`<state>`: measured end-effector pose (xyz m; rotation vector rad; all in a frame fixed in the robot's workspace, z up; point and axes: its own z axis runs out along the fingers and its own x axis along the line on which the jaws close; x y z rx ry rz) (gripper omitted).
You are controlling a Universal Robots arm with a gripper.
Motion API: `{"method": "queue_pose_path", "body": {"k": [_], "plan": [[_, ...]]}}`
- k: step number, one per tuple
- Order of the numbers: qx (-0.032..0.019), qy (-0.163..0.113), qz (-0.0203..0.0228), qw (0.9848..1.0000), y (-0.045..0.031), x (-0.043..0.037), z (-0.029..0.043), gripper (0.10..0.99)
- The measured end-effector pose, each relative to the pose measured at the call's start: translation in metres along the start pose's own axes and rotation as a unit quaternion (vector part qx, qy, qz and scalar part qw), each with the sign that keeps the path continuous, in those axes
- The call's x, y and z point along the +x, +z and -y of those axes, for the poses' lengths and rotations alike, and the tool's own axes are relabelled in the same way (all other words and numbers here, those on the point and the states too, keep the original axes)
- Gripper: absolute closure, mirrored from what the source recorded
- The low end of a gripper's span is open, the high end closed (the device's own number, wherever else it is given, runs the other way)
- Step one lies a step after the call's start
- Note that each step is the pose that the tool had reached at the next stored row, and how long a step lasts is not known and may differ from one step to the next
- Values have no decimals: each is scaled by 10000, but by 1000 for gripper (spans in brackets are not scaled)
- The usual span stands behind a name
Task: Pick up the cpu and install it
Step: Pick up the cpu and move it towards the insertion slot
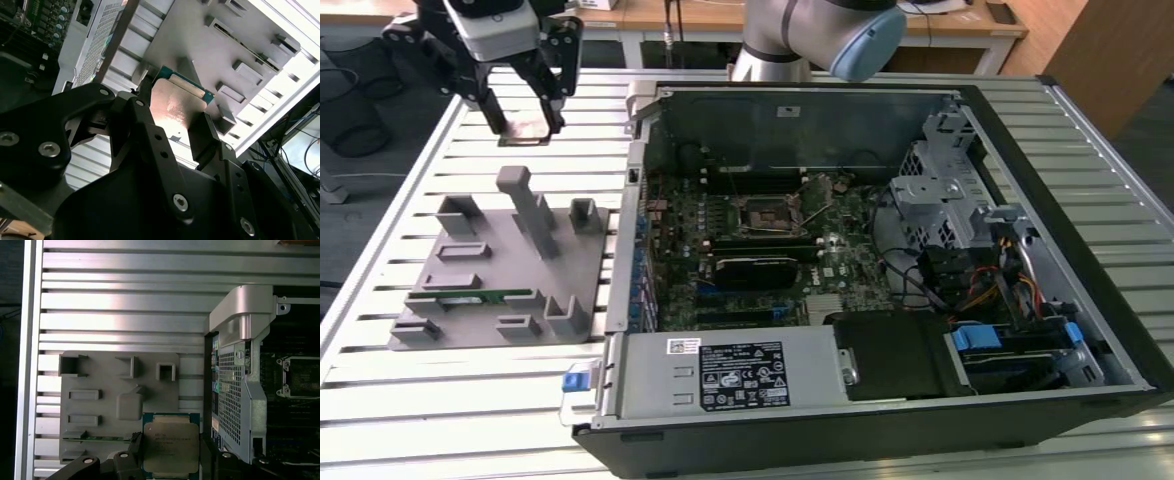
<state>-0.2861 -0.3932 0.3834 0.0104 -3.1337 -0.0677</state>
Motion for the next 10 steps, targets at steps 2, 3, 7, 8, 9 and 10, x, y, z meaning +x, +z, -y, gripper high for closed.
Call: {"method": "queue_pose_path", "body": {"k": [2, 3, 7, 8, 9, 10], "plan": [[0, 0, -1, 10000, 1, -10, 0, 545], [0, 0, 0, 10000, 1, -15, 0, 545], [0, 0, 0, 10000, 4, -46, 1, 545], [0, 0, -1, 10000, 4, -54, 1, 545], [0, 0, 0, 10000, 4, -61, 1, 545], [0, 0, -1, 10000, 5, -68, 1, 545]]}}
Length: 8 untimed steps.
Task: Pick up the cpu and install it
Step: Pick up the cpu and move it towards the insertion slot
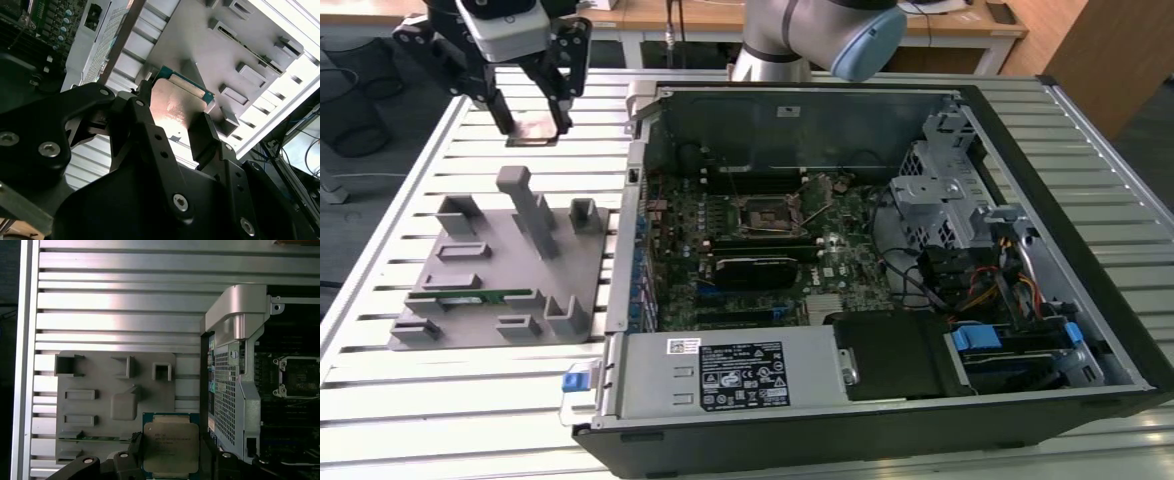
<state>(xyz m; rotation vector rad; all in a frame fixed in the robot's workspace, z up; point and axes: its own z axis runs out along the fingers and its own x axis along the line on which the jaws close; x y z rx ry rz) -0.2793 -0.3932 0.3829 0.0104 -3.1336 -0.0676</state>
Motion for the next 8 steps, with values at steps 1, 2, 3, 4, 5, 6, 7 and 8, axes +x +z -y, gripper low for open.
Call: {"method": "queue_pose_path", "body": {"k": [1, 2, 3, 4, 5, 6, 7, 8], "plan": [[0, 0, 0, 10000, 0, -7, 0, 545], [0, 0, 0, 10000, 1, -15, 0, 545], [0, 0, 0, 10000, 1, -23, 0, 545], [0, 0, 0, 10000, 2, -31, 0, 545], [0, 0, 0, 10000, 2, -40, 0, 545], [0, 0, 0, 10000, 2, -49, 0, 545], [0, 0, 0, 10000, 3, -59, 1, 545], [0, 0, 0, 10000, 3, -68, 1, 545]]}}
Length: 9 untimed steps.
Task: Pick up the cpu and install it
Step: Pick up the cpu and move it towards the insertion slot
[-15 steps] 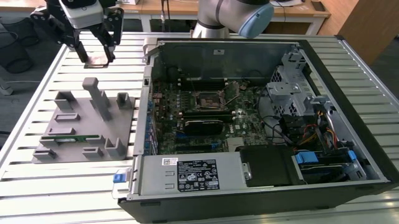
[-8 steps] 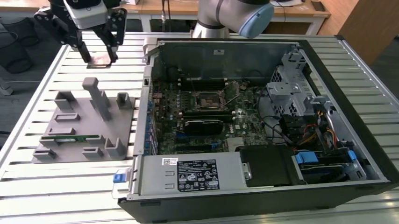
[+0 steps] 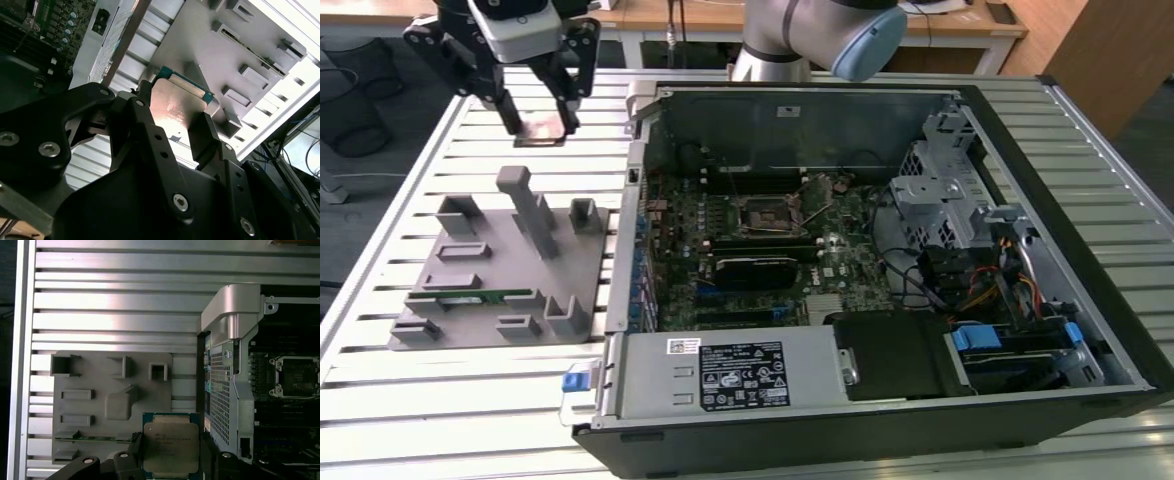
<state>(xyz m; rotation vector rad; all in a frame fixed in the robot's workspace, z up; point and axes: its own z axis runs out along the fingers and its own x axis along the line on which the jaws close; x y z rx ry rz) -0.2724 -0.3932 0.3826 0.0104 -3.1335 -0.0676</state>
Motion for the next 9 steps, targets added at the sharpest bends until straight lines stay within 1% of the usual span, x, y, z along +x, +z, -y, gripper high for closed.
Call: {"method": "queue_pose_path", "body": {"k": [9], "plan": [[0, 0, 0, 10000, 3, -91, 1, 545]]}}
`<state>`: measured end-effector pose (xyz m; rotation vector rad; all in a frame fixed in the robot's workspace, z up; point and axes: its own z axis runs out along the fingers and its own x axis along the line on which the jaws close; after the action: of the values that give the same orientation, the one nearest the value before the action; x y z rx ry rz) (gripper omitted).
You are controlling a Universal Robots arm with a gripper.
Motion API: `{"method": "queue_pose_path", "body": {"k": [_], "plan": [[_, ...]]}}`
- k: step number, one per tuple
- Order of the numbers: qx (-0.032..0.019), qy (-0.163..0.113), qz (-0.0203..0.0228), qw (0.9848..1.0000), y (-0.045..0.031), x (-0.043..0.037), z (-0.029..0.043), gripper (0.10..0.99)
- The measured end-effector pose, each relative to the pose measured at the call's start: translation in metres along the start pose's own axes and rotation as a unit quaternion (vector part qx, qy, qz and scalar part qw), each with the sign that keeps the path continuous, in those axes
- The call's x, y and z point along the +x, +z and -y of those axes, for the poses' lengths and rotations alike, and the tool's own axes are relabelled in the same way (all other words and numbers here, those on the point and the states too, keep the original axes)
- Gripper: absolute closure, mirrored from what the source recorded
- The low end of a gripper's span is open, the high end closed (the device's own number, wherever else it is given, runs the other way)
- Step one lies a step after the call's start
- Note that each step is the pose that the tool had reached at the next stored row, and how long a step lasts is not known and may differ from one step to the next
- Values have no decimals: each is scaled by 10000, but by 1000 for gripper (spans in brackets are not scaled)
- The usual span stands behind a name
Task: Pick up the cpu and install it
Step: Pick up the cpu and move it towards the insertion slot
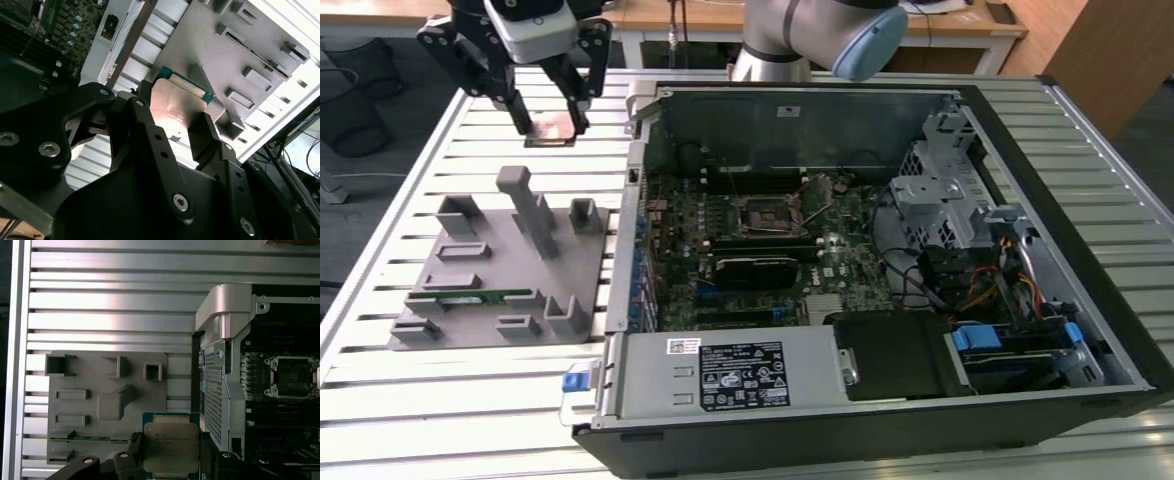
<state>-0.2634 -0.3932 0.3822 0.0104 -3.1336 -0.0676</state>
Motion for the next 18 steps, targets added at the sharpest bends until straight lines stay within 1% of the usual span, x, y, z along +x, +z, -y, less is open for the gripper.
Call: {"method": "queue_pose_path", "body": {"k": [18], "plan": [[0, 0, 0, 10000, 12, -205, 1, 545]]}}
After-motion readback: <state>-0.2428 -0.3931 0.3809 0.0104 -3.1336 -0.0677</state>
